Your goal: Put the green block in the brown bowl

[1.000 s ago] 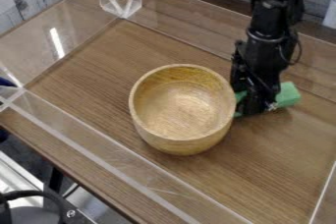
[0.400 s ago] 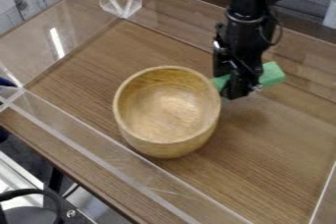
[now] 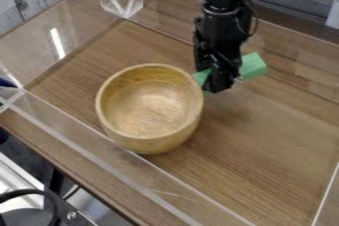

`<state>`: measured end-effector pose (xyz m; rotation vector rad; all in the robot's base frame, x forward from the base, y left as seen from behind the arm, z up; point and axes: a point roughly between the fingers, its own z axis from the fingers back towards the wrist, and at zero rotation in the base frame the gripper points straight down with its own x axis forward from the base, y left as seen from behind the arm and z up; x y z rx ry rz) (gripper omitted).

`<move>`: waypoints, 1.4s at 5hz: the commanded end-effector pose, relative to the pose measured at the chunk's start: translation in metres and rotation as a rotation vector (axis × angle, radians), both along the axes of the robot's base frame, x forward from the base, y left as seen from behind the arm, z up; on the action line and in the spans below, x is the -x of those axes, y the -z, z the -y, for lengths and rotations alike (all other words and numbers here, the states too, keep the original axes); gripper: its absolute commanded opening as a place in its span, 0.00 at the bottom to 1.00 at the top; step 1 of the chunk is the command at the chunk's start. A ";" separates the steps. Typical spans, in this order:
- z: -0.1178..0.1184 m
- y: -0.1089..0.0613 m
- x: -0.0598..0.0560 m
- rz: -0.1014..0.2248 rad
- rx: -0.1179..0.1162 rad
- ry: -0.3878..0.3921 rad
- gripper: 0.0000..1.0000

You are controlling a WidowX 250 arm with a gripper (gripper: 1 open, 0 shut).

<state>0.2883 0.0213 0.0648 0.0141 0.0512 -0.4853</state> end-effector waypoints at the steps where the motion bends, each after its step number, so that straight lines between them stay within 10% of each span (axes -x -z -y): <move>1: -0.012 -0.014 0.000 0.049 -0.006 -0.012 0.00; 7: 0.038 -0.002 0.017 0.079 0.053 0.092 0.00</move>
